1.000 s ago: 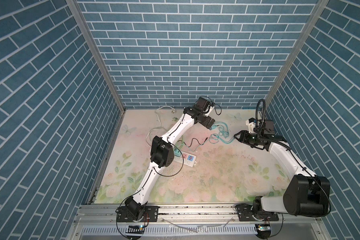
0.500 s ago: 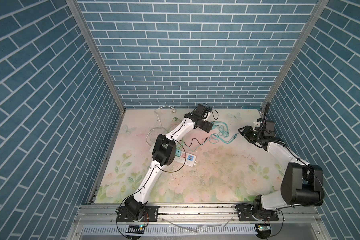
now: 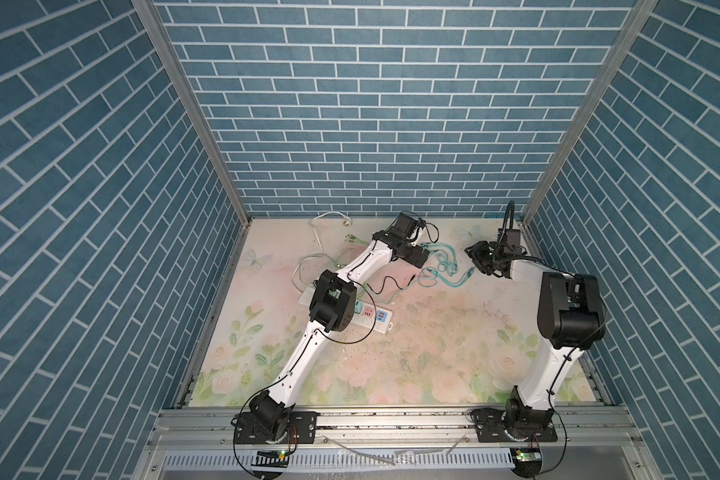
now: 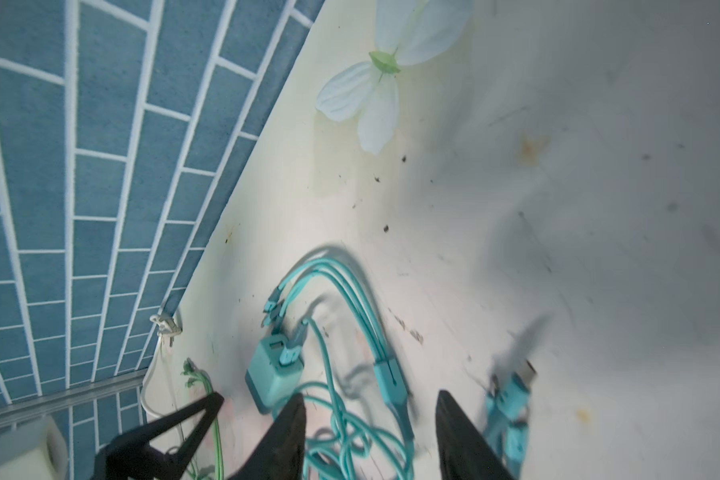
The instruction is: Insert the plug
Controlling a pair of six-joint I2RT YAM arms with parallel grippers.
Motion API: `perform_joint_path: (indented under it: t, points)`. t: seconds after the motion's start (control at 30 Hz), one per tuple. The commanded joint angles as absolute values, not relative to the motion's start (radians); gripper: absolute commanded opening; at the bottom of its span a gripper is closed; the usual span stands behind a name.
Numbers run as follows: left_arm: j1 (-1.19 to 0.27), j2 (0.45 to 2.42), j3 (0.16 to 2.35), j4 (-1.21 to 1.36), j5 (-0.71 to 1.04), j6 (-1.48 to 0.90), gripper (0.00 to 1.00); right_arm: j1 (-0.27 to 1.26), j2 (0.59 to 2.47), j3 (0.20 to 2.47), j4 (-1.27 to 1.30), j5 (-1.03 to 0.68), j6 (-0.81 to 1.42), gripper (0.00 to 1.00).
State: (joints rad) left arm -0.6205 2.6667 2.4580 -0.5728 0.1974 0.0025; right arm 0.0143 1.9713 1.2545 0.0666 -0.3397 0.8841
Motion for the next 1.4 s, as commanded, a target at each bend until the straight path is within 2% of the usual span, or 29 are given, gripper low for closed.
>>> perform_joint_path:
  t: [0.0, 0.33, 0.7, 0.87, 0.93, 1.17, 1.37]
  points:
    - [-0.620, 2.567, 2.361, -0.561, 0.203, -0.008, 0.97, 0.020, 2.077, 1.370, 0.086, -0.369, 0.955, 0.50]
    - [-0.617, 2.396, 2.109, -0.443, 0.178, -0.012, 0.97, 0.077, 2.266, 1.581, -0.014, -0.440, 0.936, 0.50]
    - [-0.572, 2.205, 1.848, -0.371, 0.101, -0.005, 0.98, 0.151, 2.467, 1.825, -0.112, -0.642, 0.903, 0.45]
    - [-0.557, 2.187, 1.817, -0.409, 0.088, 0.041, 0.97, 0.214, 2.524, 1.941, -0.220, -0.761, 0.813, 0.41]
    - [-0.556, 2.179, 1.803, -0.410, 0.086, 0.061, 0.97, 0.240, 2.515, 1.934, -0.259, -0.778, 0.772, 0.40]
    - [-0.555, 2.185, 1.772, -0.405, 0.153, 0.098, 0.95, 0.294, 2.389, 1.698, -0.087, -0.837, 0.816, 0.42]
    - [-0.556, 2.219, 1.802, -0.448, 0.163, 0.117, 0.90, 0.290, 2.302, 1.543, 0.033, -0.811, 0.869, 0.45]
